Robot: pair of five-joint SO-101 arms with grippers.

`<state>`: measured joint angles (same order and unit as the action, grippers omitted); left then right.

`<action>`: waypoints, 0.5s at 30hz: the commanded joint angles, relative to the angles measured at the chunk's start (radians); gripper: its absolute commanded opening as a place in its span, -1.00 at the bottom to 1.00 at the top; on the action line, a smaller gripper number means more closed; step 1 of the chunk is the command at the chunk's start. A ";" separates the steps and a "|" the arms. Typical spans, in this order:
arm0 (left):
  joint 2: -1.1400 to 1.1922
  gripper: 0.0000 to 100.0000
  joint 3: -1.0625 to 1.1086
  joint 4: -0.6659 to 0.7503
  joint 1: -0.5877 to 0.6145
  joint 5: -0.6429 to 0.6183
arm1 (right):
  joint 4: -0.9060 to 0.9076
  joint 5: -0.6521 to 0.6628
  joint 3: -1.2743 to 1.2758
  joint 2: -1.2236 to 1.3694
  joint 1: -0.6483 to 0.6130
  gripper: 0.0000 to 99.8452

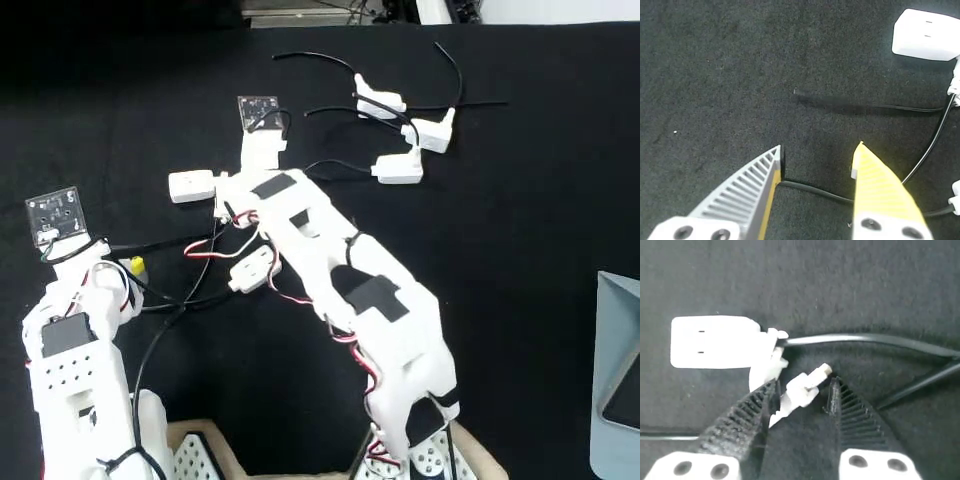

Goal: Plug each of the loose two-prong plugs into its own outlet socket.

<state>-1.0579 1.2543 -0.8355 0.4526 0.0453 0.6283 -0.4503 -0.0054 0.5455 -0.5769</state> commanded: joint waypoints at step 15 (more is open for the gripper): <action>-0.015 -0.55 0.050 0.121 0.008 -0.011 | 0.135 -0.012 -0.082 -0.124 0.075 -0.98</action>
<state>-1.0579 1.3019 -0.7741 0.4526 0.0453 0.7234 -0.4503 -0.0806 0.5715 -0.5524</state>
